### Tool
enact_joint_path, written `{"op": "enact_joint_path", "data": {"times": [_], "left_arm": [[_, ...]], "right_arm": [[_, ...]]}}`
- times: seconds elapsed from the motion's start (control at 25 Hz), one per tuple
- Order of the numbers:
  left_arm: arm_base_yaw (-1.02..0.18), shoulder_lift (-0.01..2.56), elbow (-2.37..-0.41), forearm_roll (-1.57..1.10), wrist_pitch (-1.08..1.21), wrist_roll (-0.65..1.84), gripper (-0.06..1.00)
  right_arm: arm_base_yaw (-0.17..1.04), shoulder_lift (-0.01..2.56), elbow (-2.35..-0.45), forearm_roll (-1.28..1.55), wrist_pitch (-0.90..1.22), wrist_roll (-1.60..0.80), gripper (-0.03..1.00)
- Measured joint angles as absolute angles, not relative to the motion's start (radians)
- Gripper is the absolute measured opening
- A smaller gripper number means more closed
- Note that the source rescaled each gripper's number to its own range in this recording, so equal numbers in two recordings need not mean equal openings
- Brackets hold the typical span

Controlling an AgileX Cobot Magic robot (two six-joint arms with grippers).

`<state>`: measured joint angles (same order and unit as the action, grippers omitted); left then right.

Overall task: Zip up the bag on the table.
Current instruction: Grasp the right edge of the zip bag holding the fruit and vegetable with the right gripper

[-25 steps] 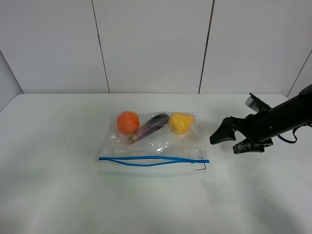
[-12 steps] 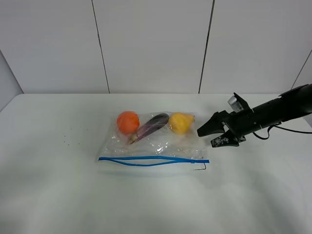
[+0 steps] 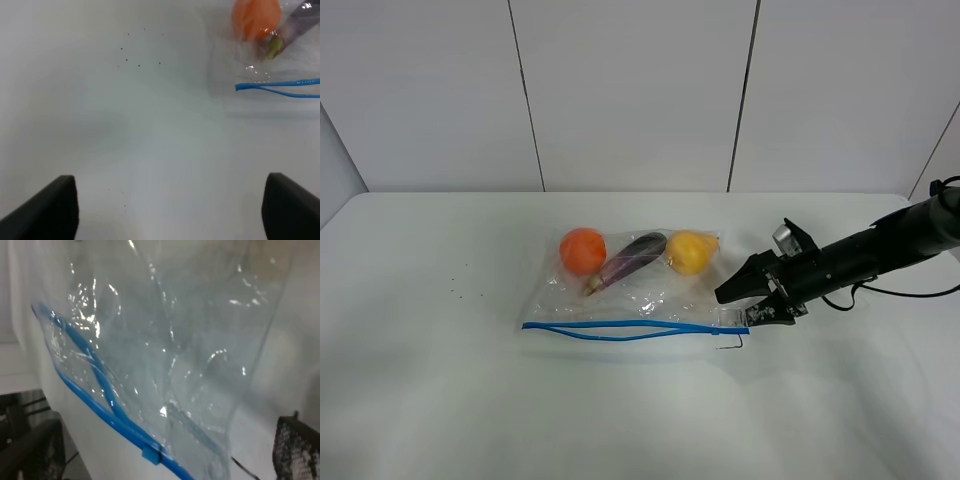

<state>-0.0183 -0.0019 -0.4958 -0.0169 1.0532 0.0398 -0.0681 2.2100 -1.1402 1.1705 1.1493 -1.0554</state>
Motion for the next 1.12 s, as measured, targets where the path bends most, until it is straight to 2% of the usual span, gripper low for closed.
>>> {"op": "enact_joint_path", "data": {"times": [0.28, 0.64, 0.88, 1.12], "left_arm": [[-0.018, -0.002, -0.496, -0.017, 1.053, 0.040, 1.00], [-0.018, -0.002, -0.496, -0.017, 1.053, 0.040, 1.00], [-0.018, -0.002, -0.496, -0.017, 1.053, 0.040, 1.00], [-0.018, -0.002, -0.496, -0.017, 1.053, 0.040, 1.00]], "right_arm": [[-0.040, 2.216, -1.140, 1.198, 1.158, -1.070, 0.88], [-0.037, 2.216, -1.140, 1.176, 1.158, -1.065, 0.68], [-0.040, 2.216, -1.140, 1.155, 1.158, -1.061, 0.47], [-0.040, 2.216, -1.140, 1.140, 1.158, -1.050, 0.40]]}}
